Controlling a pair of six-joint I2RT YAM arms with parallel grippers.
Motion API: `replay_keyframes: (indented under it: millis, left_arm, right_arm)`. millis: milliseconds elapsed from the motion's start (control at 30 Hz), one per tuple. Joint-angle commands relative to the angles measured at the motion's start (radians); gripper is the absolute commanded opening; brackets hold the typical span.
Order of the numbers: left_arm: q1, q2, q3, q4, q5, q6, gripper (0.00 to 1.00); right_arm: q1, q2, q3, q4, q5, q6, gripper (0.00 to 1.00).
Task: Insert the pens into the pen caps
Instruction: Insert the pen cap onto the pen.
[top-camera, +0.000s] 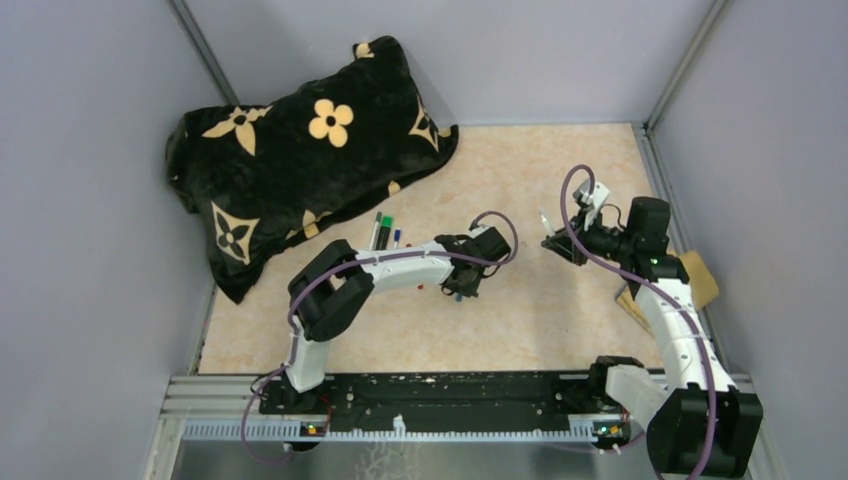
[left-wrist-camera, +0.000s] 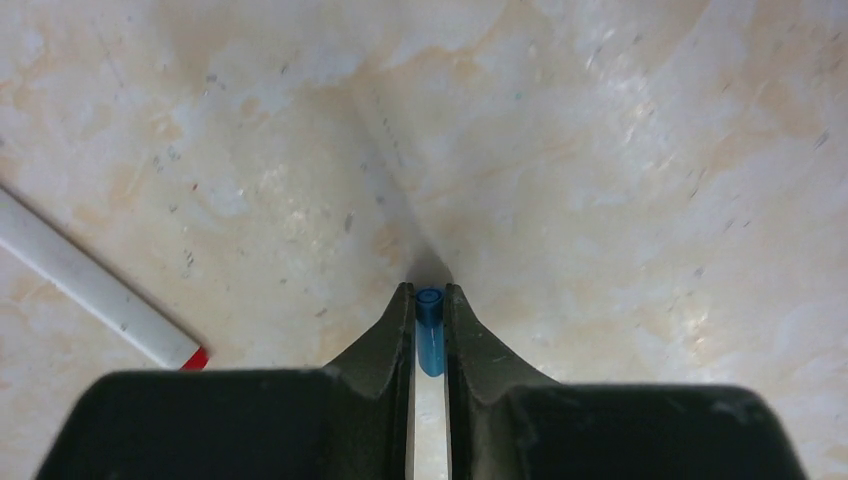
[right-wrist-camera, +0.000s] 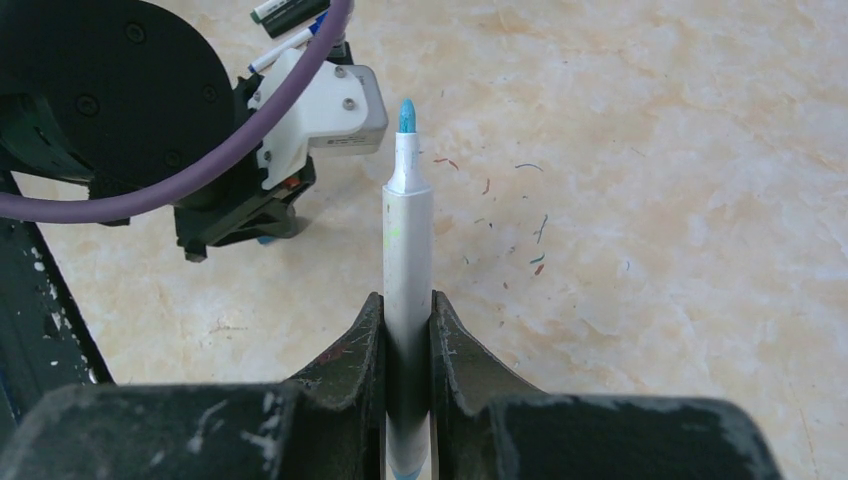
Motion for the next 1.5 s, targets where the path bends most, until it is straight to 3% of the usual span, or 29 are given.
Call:
replay_keyframes:
  millis: [0, 300, 467, 700, 1167, 1467]
  left_arm:
    - [0.004, -0.041, -0.117, -0.025, 0.054, 0.055, 0.16]
    - [0.003, -0.095, -0.172, -0.002, 0.06, 0.079, 0.33]
    - [0.004, -0.094, -0.163, -0.045, 0.042, 0.078, 0.37]
    - [0.002, -0.065, -0.145, -0.094, 0.077, 0.074, 0.26]
    - [-0.003, -0.016, -0.108, -0.183, 0.091, 0.063, 0.26]
    - [-0.004, 0.003, -0.11, -0.167, 0.093, 0.083, 0.01]
  right_arm:
    - [-0.009, -0.019, -0.001, 0.034, -0.031, -0.019, 0.0]
    - [-0.011, -0.007, -0.004, 0.03, -0.042, -0.033, 0.0]
    - [-0.011, 0.004, -0.007, 0.03, -0.045, -0.037, 0.0]
    - [-0.012, 0.012, -0.007, 0.028, -0.047, -0.041, 0.0]
    - [-0.013, 0.003, -0.002, 0.022, -0.058, -0.044, 0.0]
    - [-0.012, 0.002, -0.002, 0.021, -0.06, -0.045, 0.0]
